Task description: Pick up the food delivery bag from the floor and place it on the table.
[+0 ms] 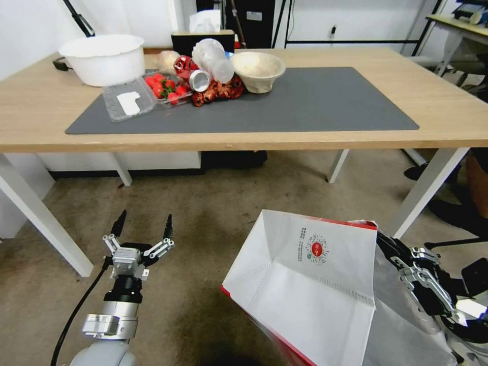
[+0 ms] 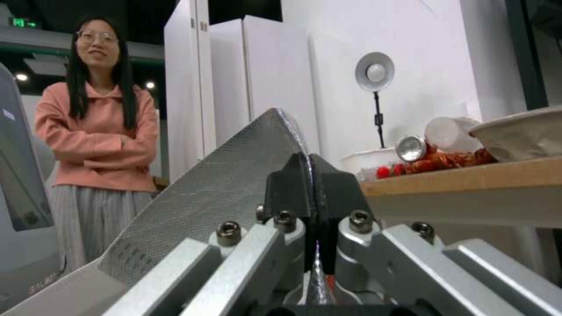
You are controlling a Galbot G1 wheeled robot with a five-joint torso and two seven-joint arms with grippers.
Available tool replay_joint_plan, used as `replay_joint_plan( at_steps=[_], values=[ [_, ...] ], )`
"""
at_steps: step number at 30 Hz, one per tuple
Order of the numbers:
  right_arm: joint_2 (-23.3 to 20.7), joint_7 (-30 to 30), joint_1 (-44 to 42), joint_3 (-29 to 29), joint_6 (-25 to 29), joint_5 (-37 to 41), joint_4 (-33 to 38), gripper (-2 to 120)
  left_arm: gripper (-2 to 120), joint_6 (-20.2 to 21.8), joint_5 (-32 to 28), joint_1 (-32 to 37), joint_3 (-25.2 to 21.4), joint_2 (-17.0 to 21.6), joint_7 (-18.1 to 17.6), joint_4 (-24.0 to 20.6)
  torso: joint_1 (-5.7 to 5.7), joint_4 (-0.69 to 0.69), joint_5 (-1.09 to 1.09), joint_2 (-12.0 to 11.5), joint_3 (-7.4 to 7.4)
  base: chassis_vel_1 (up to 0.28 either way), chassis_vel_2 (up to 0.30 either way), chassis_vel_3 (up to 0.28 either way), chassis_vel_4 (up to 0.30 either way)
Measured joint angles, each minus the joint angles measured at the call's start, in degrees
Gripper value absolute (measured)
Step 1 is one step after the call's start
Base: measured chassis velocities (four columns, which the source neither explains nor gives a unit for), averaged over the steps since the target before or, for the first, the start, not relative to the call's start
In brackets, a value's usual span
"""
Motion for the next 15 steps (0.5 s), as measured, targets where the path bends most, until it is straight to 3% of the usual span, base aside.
replay_joint_plan(
  at_steps=[15],
  values=[
    [-0.02, -0.66, -0.39, 0.03, -0.13, -0.22, 0.29, 0, 100, 0.13, -0.03, 0.82, -0.29, 0.48, -0.15, -0.97, 1.08, 0.00, 0.00, 3.43, 2.36, 0.000, 0.000, 0.000, 0.000]
  ],
)
